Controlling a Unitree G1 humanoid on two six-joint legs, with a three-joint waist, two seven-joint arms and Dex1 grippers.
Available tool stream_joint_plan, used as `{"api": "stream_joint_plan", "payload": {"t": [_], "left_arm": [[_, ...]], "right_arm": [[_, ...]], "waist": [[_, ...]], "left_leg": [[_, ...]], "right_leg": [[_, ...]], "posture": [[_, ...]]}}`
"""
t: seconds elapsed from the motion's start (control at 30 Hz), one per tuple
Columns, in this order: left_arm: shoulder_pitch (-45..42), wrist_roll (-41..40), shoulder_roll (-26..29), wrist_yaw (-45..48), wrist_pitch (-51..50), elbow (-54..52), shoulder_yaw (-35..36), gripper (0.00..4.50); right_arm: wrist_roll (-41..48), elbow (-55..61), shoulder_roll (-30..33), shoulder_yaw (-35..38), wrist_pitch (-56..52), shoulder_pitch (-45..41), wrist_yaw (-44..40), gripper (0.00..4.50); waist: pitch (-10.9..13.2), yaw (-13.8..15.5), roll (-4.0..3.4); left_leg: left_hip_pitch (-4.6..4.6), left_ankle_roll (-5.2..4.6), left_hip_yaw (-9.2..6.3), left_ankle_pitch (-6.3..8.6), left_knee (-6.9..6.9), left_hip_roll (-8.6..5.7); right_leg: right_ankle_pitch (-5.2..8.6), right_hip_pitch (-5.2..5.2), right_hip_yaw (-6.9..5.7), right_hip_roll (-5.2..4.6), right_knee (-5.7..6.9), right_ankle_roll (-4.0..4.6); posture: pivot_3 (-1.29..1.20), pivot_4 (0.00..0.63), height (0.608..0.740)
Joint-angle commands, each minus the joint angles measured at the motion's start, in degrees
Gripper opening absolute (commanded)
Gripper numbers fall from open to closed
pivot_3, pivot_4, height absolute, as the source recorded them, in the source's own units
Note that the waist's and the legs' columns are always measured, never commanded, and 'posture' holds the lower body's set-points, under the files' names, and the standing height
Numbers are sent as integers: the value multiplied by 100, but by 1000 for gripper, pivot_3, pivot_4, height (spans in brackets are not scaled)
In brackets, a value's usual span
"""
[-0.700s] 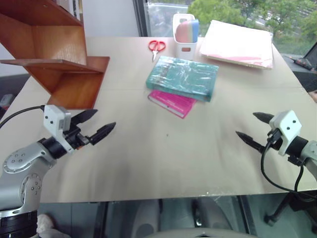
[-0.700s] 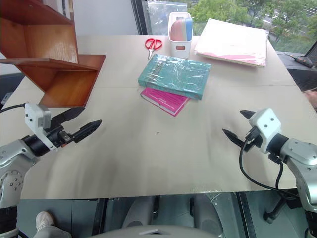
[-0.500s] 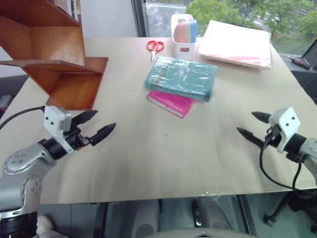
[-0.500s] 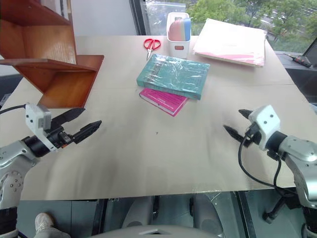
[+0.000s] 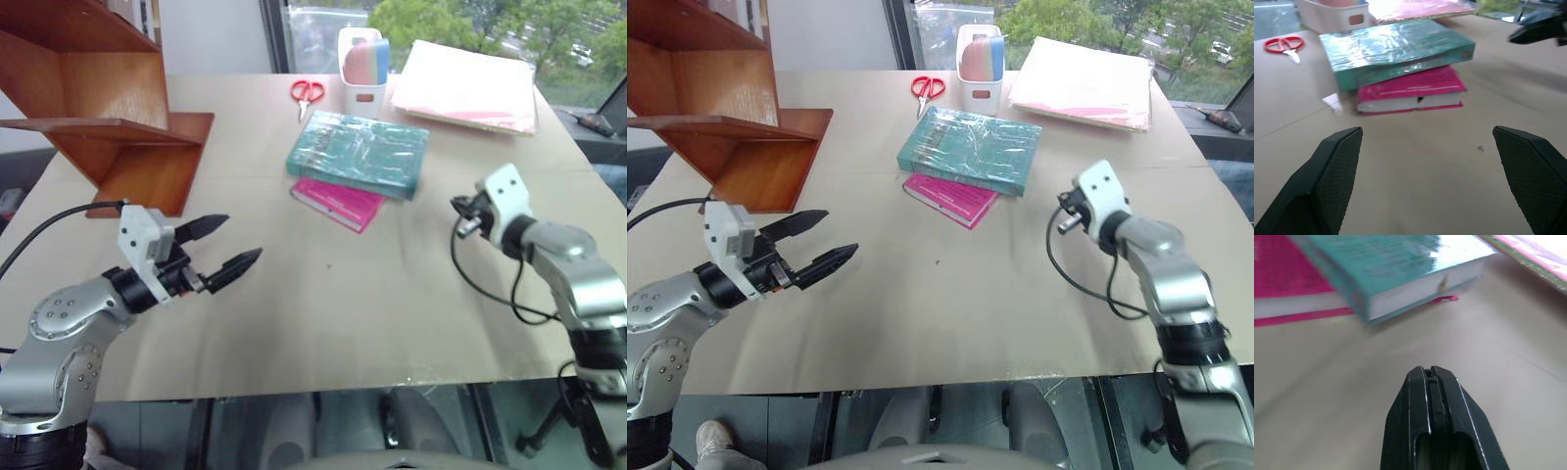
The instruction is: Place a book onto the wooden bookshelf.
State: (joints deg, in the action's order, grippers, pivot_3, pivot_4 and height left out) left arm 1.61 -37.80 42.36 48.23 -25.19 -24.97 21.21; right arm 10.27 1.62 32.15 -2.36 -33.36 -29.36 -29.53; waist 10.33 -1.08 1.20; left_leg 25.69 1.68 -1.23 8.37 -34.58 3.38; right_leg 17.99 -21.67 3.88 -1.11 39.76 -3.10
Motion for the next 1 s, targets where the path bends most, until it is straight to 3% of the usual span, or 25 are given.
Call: {"api": "stream_joint_plan", "payload": {"t": [0.03,0.3,0.43,0.8,0.93,1.0], "left_arm": [[-90,-25,-58,-127,-10,-293,-145,4500],[-39,50,-228,-308,54,-351,-252,4500],[6,68,-262,-368,69,-368,-245,4500],[84,115,-274,-386,167,-296,-243,4500],[91,122,-295,-401,182,-273,-242,4500],[81,142,-325,-410,198,-255,-271,4500]], "right_arm": [[-320,-739,-276,-190,358,-532,147,24],[-781,-2215,-1045,-541,1604,-1328,167,24],[-521,-1576,-1236,-711,1555,-1083,-475,24],[117,573,-1560,-1135,786,-357,-1217,24],[431,937,-1524,-908,462,-480,-1267,24],[215,585,-1559,-819,529,-937,-1001,24]], "waist": [[0,-2,0],[1,-31,-1],[1,-41,-2],[1,-99,-2],[1,-97,-1],[1,-107,-2]], "left_leg": [[1,0,1,0,0,0],[1,0,1,0,4,0],[2,0,0,0,4,0],[1,0,-7,0,3,0],[1,0,-7,0,2,0],[0,0,-7,0,1,0]], "right_leg": [[0,0,0,0,0,0],[-1,-3,0,0,2,0],[-1,-2,-2,0,1,0],[-1,-2,-7,0,8,0],[-1,-1,-9,-1,7,0],[-1,-1,-9,-1,8,0]], "posture": [[0,150,740],[0,150,740],[0,150,740],[0,150,740],[0,150,740],[0,150,740]]}}
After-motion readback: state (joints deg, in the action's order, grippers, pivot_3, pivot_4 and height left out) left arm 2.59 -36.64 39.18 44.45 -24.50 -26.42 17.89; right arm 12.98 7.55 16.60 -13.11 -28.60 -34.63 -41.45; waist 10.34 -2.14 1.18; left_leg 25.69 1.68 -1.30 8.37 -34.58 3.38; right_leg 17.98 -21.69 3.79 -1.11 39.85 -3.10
